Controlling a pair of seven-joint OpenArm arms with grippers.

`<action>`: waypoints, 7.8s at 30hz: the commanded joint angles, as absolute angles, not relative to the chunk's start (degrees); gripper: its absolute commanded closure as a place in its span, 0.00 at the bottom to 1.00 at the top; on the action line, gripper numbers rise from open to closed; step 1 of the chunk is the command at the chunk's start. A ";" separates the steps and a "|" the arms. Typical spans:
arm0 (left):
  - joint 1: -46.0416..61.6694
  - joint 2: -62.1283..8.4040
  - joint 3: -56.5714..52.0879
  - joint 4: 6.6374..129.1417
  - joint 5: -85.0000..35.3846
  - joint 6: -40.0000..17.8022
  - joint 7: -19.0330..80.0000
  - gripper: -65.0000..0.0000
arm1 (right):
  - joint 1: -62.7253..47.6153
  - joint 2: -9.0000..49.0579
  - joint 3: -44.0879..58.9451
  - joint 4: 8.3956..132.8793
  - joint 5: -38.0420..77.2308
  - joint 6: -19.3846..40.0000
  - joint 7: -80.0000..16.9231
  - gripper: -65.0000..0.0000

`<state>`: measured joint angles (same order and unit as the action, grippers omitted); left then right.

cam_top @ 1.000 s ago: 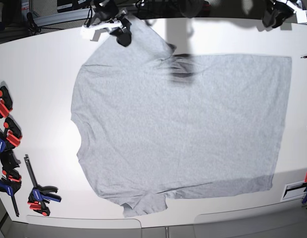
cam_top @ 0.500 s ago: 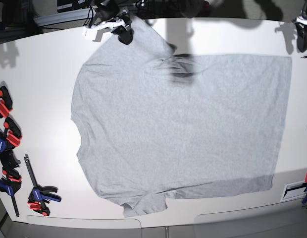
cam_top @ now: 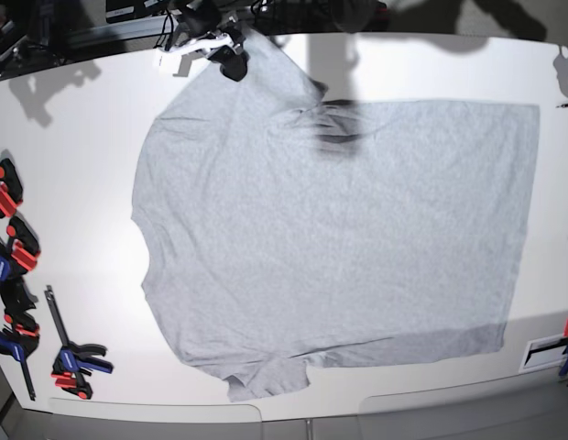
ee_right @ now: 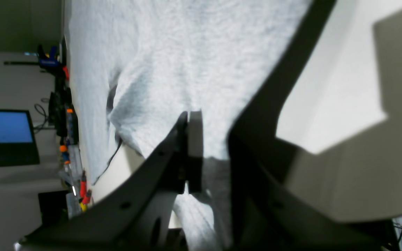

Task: Fold the T-shirt properly
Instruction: 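Grasp the grey T-shirt's collar-side edge with both grippers and pull it taut, then lower the right gripper onto the shirt's sleeve and fold it inward, then pull the shirt's collar edge with both grippers to straighten it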

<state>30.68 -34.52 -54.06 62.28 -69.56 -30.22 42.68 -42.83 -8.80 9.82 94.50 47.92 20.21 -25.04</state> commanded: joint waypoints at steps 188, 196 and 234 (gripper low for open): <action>28.03 -33.85 -50.26 70.94 -61.28 -37.76 40.36 0.63 | -33.98 -6.42 42.87 113.95 44.36 17.08 -36.01 0.45; 29.39 -33.85 -50.28 70.94 -63.70 -37.78 42.02 0.63 | -29.93 -6.20 44.42 101.08 53.06 20.95 -38.54 0.45; 14.24 -34.20 -43.53 45.08 -74.91 -32.69 52.47 0.48 | -21.78 -6.02 41.12 95.00 48.38 25.12 -38.89 1.00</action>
